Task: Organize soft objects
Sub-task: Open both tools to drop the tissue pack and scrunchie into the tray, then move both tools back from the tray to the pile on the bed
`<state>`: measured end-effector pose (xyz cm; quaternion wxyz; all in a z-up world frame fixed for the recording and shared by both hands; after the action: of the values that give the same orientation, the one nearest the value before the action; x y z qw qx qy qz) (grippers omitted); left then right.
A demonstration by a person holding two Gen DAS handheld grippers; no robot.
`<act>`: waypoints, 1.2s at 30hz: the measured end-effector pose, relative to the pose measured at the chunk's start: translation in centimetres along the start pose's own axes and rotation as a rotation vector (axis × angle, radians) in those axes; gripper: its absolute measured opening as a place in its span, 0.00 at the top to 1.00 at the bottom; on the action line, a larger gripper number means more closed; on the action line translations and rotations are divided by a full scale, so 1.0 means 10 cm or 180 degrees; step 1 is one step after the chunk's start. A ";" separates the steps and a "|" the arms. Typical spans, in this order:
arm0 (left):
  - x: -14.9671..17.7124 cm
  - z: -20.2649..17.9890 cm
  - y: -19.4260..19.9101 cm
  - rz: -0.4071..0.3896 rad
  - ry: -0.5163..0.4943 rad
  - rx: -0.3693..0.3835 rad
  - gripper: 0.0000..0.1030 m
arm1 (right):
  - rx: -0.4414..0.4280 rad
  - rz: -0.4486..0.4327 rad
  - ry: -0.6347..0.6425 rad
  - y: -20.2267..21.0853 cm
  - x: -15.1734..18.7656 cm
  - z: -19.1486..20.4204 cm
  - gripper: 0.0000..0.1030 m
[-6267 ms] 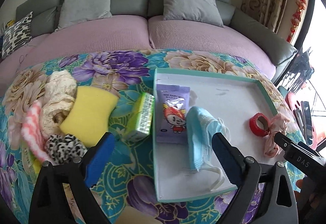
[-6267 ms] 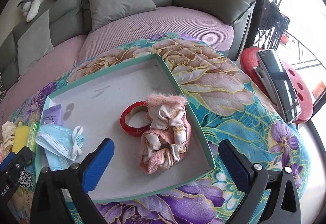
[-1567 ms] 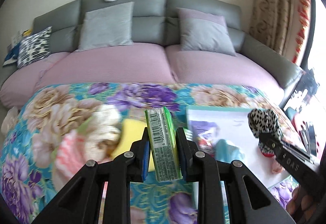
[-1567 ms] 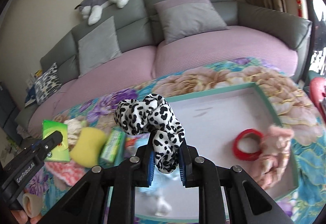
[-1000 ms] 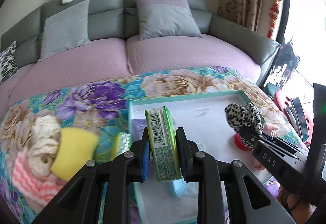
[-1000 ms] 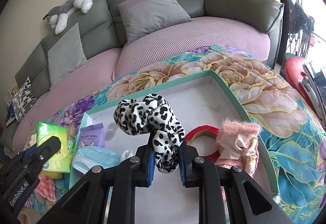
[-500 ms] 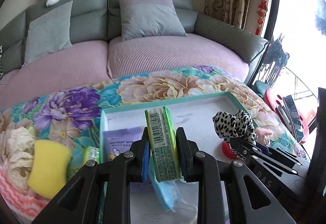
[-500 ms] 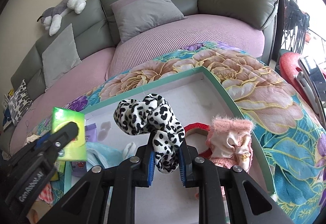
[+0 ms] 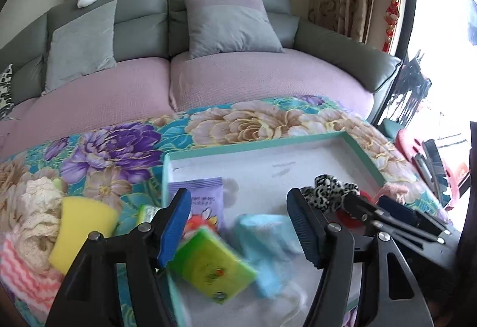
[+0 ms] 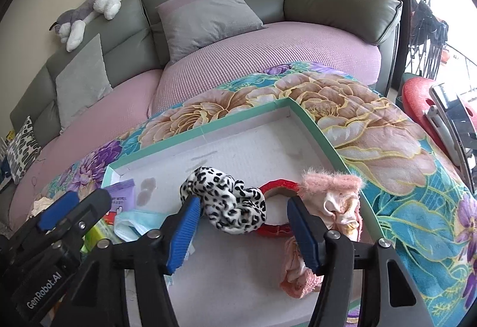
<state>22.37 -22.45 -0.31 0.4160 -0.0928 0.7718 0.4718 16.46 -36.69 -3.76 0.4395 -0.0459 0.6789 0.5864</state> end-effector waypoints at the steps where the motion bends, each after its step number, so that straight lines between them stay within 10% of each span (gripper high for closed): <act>1: 0.01 0.02 0.03 0.0004 0.0009 -0.0027 0.34 | 0.0003 0.0009 -0.0001 0.00 0.00 0.00 0.32; 8: 0.02 0.17 0.30 -0.0067 0.0121 -0.0124 0.11 | 0.0076 -0.0007 0.0136 0.03 0.02 0.04 0.00; 23: 0.26 1.21 1.14 -0.0387 0.0799 -0.0909 0.06 | 0.0150 -0.0261 0.0348 0.24 -0.02 0.24 0.00; 36: 0.77 2.30 2.08 -0.0669 0.1604 -0.1775 0.01 | -0.0729 -0.0264 0.0535 0.62 0.19 1.20 0.00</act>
<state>19.10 9.22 2.82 0.2184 -0.3939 0.6782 0.5807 18.20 -23.83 0.56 0.3967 -0.1727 0.6395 0.6355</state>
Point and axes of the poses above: each gripper's, at about its wrist camera, not at the fingertips, and y roughly against the way its jaws point, z to its left, x to its underside, the point moved 7 cm from there along -y, roughly the way its jaws point, and after that the axes turned 12 degrees about x, right-handed, at the moved point
